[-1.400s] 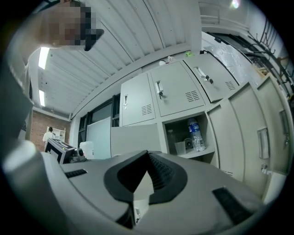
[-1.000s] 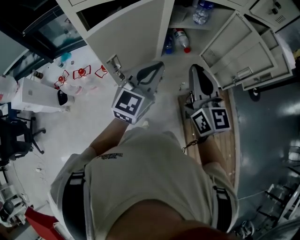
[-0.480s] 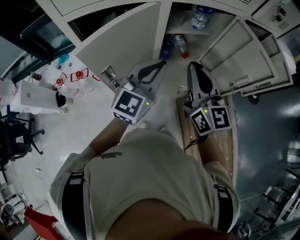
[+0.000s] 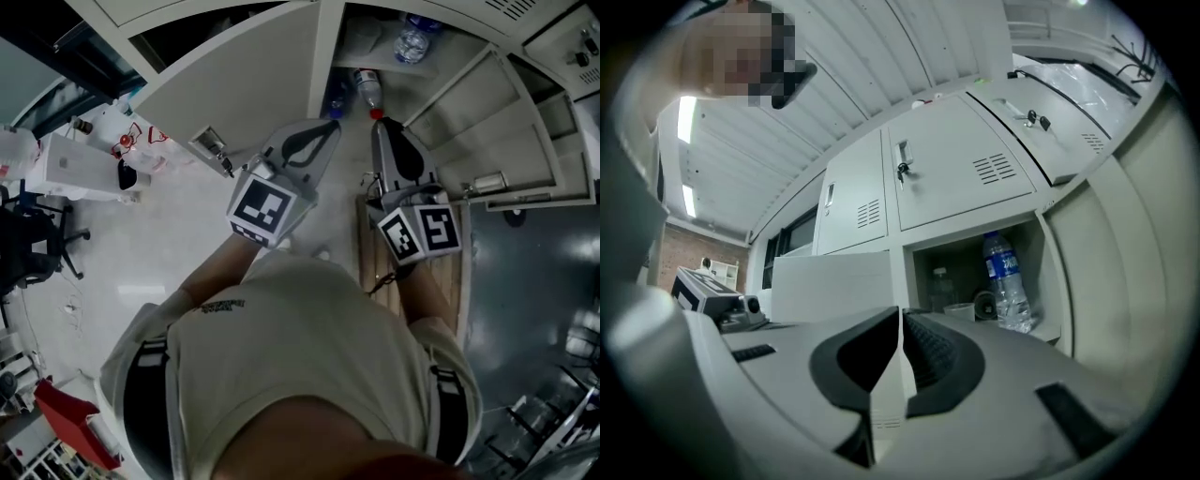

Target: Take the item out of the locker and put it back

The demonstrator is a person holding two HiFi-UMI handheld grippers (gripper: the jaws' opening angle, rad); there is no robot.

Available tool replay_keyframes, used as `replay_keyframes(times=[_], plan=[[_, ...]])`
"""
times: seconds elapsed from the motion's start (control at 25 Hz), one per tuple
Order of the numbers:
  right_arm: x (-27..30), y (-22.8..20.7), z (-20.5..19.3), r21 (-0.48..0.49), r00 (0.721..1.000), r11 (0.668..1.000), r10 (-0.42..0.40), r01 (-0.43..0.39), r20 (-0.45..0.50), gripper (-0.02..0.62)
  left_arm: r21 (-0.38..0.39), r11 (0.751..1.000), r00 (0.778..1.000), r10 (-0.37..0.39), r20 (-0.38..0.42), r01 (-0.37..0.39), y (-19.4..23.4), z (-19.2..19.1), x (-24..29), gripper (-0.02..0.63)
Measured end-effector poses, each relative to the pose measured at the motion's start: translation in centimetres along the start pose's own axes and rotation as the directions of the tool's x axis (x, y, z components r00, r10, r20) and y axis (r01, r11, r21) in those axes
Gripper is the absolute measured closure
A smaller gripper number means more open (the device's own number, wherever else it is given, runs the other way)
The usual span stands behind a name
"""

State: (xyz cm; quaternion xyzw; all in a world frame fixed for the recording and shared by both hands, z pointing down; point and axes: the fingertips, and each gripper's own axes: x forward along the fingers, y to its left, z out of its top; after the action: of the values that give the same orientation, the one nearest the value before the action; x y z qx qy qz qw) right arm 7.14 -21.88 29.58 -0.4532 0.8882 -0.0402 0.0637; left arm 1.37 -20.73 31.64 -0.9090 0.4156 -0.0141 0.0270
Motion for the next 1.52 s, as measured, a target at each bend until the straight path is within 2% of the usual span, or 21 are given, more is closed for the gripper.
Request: replay_keyframes(times=[0.04,0.12,0.2,0.28,0.44,0.68,0.72,0.96,1.32,1.4,1.52], plan=[[0.4,-0.3,0.0,-0.007,1.0,1.0,0.002,-0.002,-0.001,0.575,0.002,1.0,1.0,0.008,0.003,-0.008,0.2,0.0,0.3,0.597],[1.4,-0.9,0.2,-0.027,1.0,1.0,0.007,-0.007,-0.006,0.478,-0.011,0.999,0.999,0.03,0.017,-0.03,0.8,0.4,0.8,0.597],[2.6,-1.6,0.5,-0.056,1.0,0.998,0.002,-0.002,-0.006,0.472,-0.022,0.998,0.998,0.053,0.039,-0.052,1.6,0.9,1.6,0.597],[3.9,-2.5,0.8,-0.083,1.0,0.996,-0.011,0.01,-0.006,0.401,0.004,0.998,0.997,0.069,0.042,-0.069,2.5,1.0,2.4,0.597],[6.8,-4.4,0.8,-0.112,0.998,0.993,-0.049,0.045,-0.027,0.323,0.029,0.995,0.994,0.098,0.053,-0.1,4.0,1.6,3.9,0.597],[11.4,-8.1,-1.2,-0.101,0.99,0.99,-0.105,0.095,-0.099,0.31,0.029,0.991,0.99,0.13,0.054,-0.132,5.5,1.6,6.4,0.597],[12.2,-8.6,-1.8,-0.097,0.987,0.991,-0.107,0.096,-0.118,0.265,0.026,0.99,0.99,0.135,0.05,-0.136,5.7,1.5,6.7,0.597],[16.1,-10.4,-5.0,-0.13,0.97,0.986,-0.129,0.104,-0.207,0.265,0.004,0.989,0.989,0.147,0.029,-0.147,7.1,0.3,8.2,0.597],[19.5,-11.7,-7.5,-0.12,0.946,0.986,-0.149,0.119,-0.289,0.265,-0.018,0.991,0.991,0.132,-0.008,-0.132,7.9,-1.7,9.2,0.597],[19.8,-11.9,-8.0,-0.111,0.941,0.986,-0.153,0.124,-0.303,0.309,-0.022,0.991,0.991,0.13,-0.009,-0.13,8.0,-1.9,9.1,0.597],[19.9,-12.1,-8.4,-0.108,0.937,0.985,-0.162,0.134,-0.308,0.33,-0.025,0.992,0.992,0.126,-0.015,-0.127,8.0,-2.2,9.1,0.597]])
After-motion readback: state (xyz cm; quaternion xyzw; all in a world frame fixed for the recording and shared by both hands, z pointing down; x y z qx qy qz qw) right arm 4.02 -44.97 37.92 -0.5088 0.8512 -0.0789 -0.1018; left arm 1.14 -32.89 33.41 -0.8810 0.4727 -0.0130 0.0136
